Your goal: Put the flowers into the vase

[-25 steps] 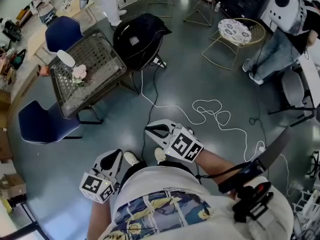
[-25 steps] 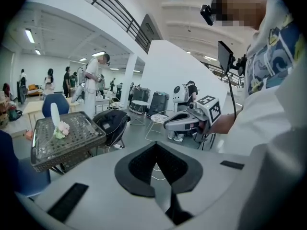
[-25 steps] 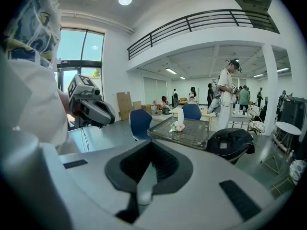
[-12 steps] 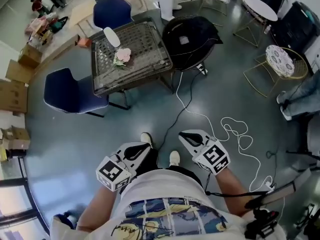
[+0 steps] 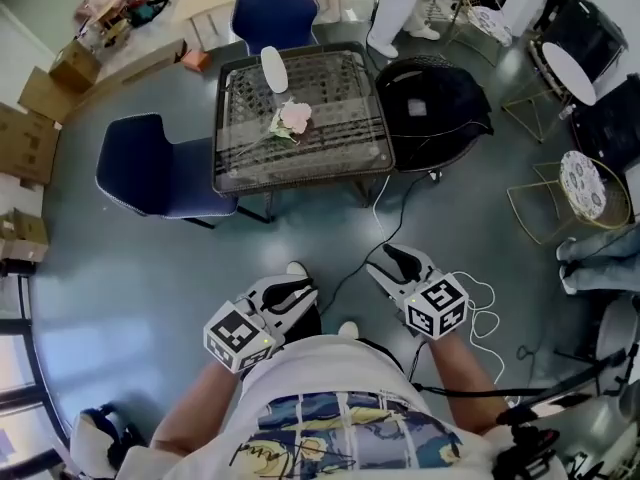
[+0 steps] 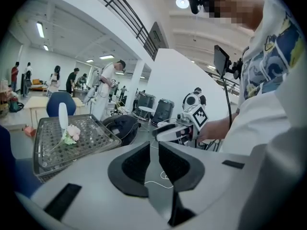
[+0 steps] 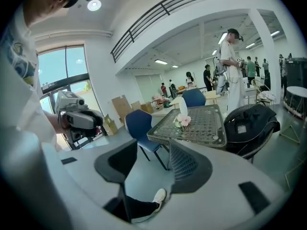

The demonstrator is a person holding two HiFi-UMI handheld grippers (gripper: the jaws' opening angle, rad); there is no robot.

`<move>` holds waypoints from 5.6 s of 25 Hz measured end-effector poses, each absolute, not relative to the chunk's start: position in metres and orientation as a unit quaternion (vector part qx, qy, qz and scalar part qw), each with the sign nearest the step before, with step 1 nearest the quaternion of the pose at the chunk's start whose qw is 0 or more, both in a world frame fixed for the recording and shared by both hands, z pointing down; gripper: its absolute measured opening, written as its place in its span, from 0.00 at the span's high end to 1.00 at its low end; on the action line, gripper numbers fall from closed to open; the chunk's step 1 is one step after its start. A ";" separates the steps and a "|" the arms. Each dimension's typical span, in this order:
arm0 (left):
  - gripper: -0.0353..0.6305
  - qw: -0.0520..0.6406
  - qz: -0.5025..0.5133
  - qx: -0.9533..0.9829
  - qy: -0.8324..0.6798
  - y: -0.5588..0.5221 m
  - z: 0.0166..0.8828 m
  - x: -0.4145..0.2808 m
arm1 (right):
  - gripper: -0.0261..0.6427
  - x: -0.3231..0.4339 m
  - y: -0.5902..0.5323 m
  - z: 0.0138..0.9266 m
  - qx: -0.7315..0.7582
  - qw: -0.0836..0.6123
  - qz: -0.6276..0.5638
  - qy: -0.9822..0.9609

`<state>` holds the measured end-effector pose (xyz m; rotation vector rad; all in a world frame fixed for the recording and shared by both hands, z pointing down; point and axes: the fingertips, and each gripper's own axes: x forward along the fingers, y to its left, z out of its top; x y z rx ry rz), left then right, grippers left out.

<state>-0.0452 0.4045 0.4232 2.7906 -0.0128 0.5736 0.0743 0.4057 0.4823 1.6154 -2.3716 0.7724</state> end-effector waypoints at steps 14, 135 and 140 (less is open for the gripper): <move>0.85 0.140 0.193 0.970 -0.050 0.206 0.414 -0.091 | 0.55 0.061 0.132 0.533 0.547 -0.005 0.392 -0.740; 0.85 0.189 0.148 0.913 -0.329 0.013 0.383 -0.081 | 0.93 0.157 -0.265 0.436 0.506 0.136 0.079 -0.848; 0.85 0.193 0.154 0.909 -0.336 0.008 0.397 -0.079 | 0.93 0.158 -0.270 0.471 0.502 0.146 0.082 -0.848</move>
